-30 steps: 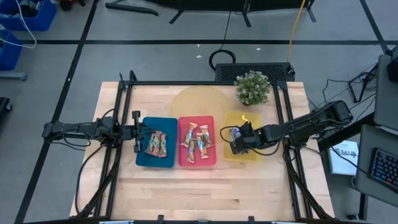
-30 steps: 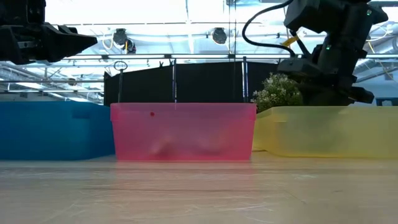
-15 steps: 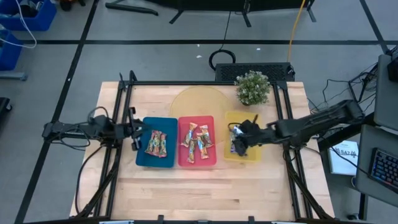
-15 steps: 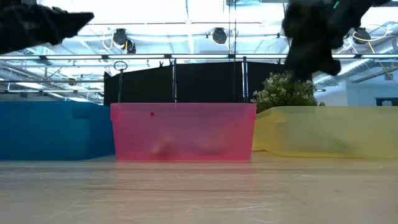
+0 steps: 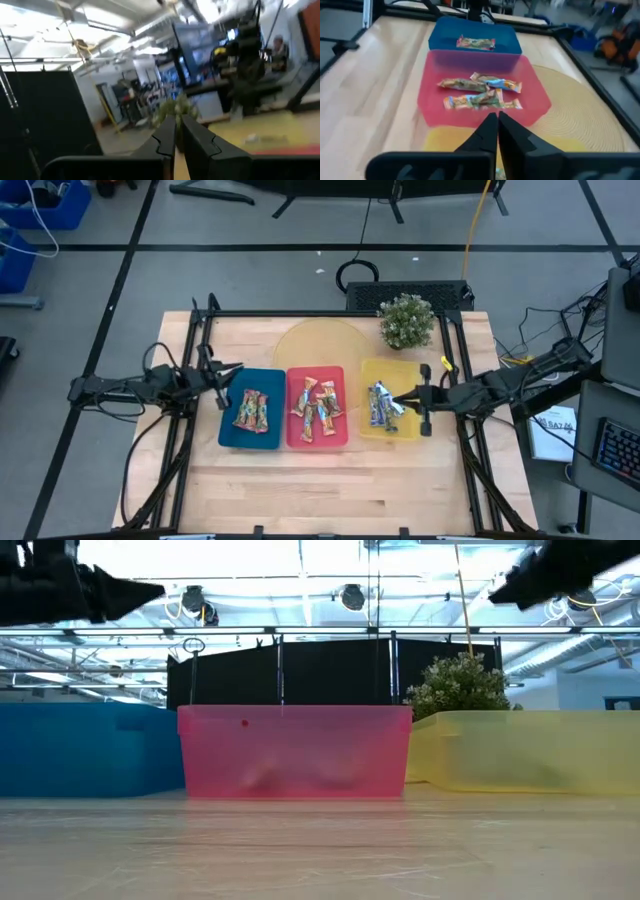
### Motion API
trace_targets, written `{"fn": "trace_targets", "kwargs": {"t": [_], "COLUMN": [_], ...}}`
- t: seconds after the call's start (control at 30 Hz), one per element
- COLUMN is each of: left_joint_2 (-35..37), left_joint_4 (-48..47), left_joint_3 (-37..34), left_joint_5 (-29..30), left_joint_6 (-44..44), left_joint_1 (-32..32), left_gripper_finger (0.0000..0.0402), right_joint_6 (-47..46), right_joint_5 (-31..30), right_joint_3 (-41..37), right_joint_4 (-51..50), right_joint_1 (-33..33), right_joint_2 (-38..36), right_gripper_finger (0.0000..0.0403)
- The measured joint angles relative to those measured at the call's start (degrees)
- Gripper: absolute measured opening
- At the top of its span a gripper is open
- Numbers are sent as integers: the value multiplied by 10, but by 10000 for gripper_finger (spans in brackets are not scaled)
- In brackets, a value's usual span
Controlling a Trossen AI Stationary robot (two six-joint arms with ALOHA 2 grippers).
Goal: Pick and place Granola Bars by type
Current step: Return to Home Position
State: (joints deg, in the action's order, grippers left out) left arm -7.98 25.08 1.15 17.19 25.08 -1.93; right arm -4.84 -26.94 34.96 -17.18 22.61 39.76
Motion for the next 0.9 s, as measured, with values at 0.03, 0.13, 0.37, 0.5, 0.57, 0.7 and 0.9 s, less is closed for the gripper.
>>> {"fn": "trace_targets", "kwargs": {"t": [0.03,0.13,0.37,0.5,0.57,0.7,0.9], "left_joint_2": [0,0,0,0,2,2,2], "left_joint_4": [-14,-40,-14,-13,-13,-11,-29], "left_joint_3": [0,0,0,0,0,0,0], "left_joint_5": [0,-82,-184,-188,-198,-209,-218], "left_joint_6": [5,28,2,-36,-41,-47,-80], "left_joint_1": [0,0,37,58,63,74,98], "left_gripper_finger": [36,13,4,3,3,2,1], "right_joint_6": [15,66,94,112,107,102,76], "right_joint_5": [0,16,31,32,33,30,26], "right_joint_3": [-24,-97,-171,-179,-179,-179,-180], "right_joint_4": [15,93,147,135,134,89,72], "right_joint_1": [0,-2,-37,-42,-42,-45,-77], "right_joint_2": [-21,-86,-201,-256,-288,-350,-375], "right_gripper_finger": [2,1,0,0,0,0,0]}}
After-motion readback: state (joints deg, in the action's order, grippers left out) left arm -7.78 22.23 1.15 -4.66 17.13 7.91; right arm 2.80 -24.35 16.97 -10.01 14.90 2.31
